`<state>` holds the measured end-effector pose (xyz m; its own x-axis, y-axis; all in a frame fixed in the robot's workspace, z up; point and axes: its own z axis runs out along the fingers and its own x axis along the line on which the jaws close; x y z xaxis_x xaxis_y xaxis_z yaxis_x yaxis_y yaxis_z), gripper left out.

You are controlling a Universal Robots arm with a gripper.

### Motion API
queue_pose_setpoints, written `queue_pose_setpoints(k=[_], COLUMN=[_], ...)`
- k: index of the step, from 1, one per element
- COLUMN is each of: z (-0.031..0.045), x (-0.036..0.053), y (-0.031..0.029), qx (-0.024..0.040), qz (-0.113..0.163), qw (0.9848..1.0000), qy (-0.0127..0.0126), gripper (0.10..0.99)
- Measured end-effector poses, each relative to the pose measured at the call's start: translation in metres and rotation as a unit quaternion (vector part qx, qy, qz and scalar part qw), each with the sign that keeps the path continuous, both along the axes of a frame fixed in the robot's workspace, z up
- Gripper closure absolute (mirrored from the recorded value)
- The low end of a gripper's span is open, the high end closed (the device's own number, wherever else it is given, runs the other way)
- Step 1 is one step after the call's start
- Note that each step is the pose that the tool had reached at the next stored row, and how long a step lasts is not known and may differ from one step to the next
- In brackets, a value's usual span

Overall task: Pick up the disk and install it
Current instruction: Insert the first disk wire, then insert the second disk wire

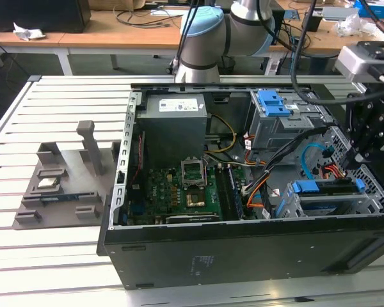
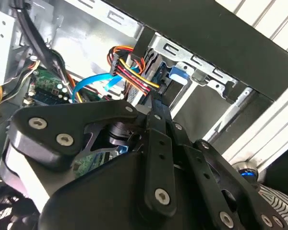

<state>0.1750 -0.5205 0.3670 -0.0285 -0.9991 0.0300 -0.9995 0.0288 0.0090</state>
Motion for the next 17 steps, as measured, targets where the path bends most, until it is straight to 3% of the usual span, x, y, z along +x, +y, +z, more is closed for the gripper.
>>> queue_pose_setpoints(k=[1,5,15,17], z=[0.0056,0.0196,0.0199,0.0199], x=[0.0000,0.0000,0.0000,0.0000], y=[0.0019,0.0046,0.0046,0.0046], qx=[-0.0002,-0.0002,-0.0003,-0.0003], qz=[0.000,0.000,0.000,0.000], qw=[1.0000,1.0000,1.0000,1.0000], qy=[0.0000,0.0000,0.0000,0.0000], gripper=[0.980,0.980,0.973,0.851])
